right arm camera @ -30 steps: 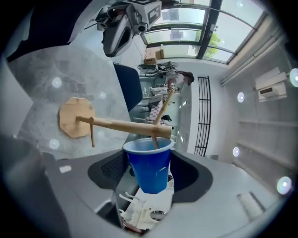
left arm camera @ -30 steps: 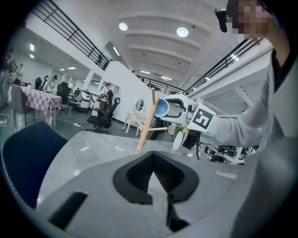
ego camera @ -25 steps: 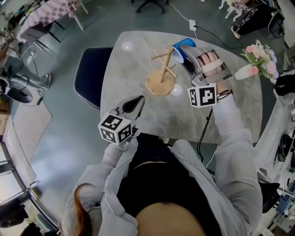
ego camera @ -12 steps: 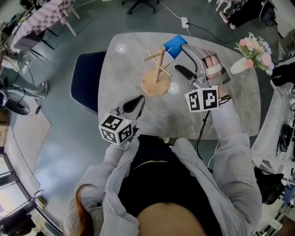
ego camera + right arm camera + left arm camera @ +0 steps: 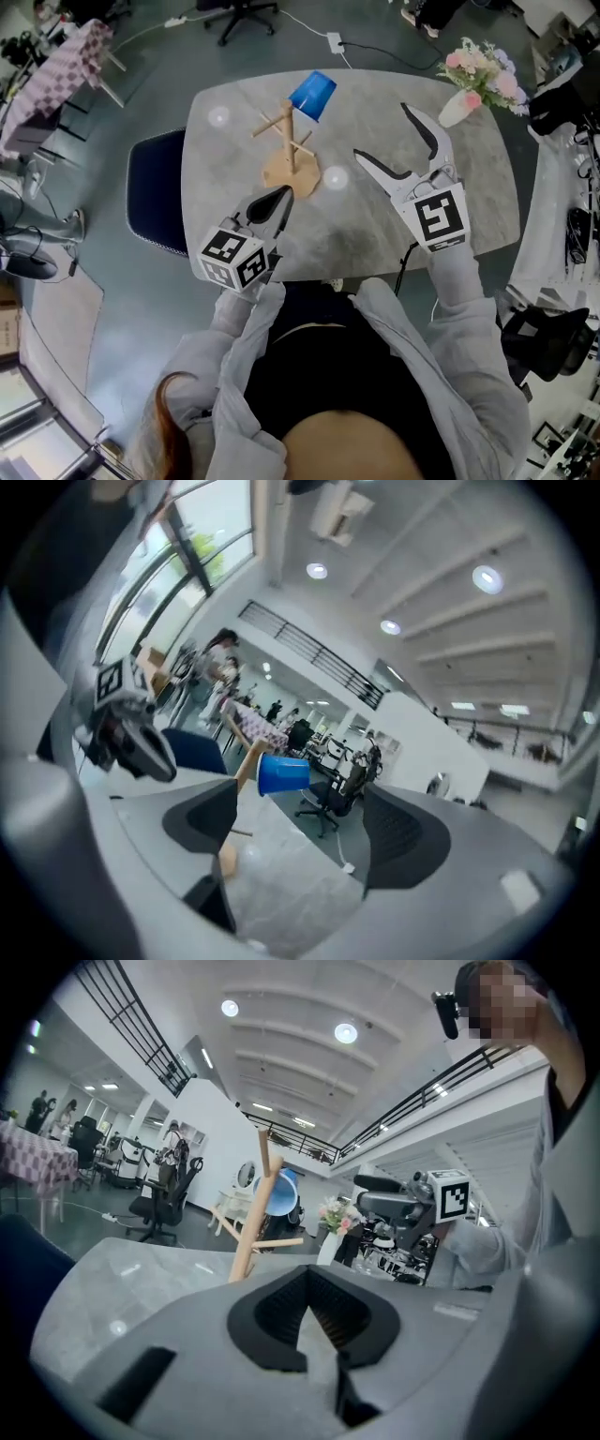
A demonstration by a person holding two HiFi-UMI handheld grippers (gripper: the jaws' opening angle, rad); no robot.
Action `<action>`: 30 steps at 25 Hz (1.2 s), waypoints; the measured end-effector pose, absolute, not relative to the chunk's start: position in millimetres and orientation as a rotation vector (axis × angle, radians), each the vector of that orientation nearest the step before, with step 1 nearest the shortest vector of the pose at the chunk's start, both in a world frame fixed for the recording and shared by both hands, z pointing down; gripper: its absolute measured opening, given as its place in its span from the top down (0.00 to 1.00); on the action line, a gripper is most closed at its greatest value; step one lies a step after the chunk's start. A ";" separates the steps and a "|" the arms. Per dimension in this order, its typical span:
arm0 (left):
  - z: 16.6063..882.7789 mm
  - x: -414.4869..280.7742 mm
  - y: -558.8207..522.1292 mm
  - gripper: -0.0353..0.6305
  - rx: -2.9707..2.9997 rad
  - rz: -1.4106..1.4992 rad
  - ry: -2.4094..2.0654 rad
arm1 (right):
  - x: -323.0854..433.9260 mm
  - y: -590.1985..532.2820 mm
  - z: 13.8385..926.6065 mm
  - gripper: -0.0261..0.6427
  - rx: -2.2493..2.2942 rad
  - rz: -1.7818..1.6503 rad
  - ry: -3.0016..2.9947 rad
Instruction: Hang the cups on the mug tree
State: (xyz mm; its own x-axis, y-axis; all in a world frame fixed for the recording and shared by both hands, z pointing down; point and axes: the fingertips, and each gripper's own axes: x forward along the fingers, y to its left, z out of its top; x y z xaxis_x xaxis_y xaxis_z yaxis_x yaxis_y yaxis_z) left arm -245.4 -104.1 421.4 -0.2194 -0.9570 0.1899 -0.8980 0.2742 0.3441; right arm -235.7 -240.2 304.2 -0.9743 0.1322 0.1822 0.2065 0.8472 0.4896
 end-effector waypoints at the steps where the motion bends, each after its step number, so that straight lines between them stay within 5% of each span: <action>1: 419.6 -244.7 -109.0 0.95 1.702 -0.226 -2.182 | -226.0 -247.2 302.1 0.32 -0.224 -0.607 -2.942; 7: 412.6 -233.5 -133.2 0.95 1.800 -0.225 -2.122 | -162.2 -277.8 319.7 0.44 0.064 0.129 -3.078; 16: 426.7 -220.6 -149.0 0.95 1.844 -0.208 -2.046 | -107.7 -292.0 385.7 0.92 0.346 0.366 -2.960; 30: 434.3 -209.0 -157.3 0.95 1.825 -0.188 -2.064 | -83.5 -286.9 431.2 0.94 0.403 0.390 -2.844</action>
